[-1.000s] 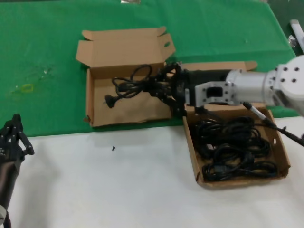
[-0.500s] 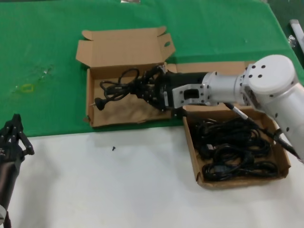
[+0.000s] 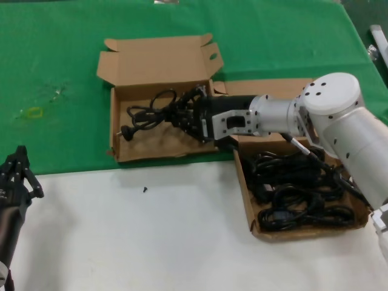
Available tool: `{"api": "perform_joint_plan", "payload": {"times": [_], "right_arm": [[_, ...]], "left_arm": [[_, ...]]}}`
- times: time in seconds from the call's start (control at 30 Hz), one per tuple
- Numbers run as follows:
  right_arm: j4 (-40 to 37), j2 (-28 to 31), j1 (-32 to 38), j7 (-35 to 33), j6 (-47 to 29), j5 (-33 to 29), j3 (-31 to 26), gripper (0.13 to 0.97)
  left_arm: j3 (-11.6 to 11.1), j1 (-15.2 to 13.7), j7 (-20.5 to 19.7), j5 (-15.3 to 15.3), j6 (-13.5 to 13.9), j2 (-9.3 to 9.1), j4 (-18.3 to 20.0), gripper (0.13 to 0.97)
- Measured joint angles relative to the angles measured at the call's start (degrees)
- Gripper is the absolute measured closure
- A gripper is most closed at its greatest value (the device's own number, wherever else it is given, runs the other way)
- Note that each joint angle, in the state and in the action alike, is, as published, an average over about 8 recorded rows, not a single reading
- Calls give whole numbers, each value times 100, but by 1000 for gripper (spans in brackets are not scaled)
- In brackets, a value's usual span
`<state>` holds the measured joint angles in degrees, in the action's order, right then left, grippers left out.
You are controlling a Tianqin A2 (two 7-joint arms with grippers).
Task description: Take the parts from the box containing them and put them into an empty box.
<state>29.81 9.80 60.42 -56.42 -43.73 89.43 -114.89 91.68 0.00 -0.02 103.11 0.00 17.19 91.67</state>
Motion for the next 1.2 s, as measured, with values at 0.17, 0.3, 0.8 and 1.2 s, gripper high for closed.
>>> {"api": "perform_joint_plan", "payload": {"times": [0.17, 0.3, 0.8, 1.2], "right_arm": [[-222, -98, 58, -197, 28, 21, 54, 856], [-383, -170, 109, -356, 59, 36, 99, 856], [-188, -102, 43, -214, 70, -27, 137, 633], [1501, 607, -587, 916, 33, -219, 12, 431]], "left_arm": [[0, 0, 0, 0, 0, 0, 0, 955], [0, 0, 0, 0, 0, 0, 0, 955], [0, 0, 0, 0, 0, 0, 0, 955], [0, 0, 0, 0, 0, 0, 0, 955]]}}
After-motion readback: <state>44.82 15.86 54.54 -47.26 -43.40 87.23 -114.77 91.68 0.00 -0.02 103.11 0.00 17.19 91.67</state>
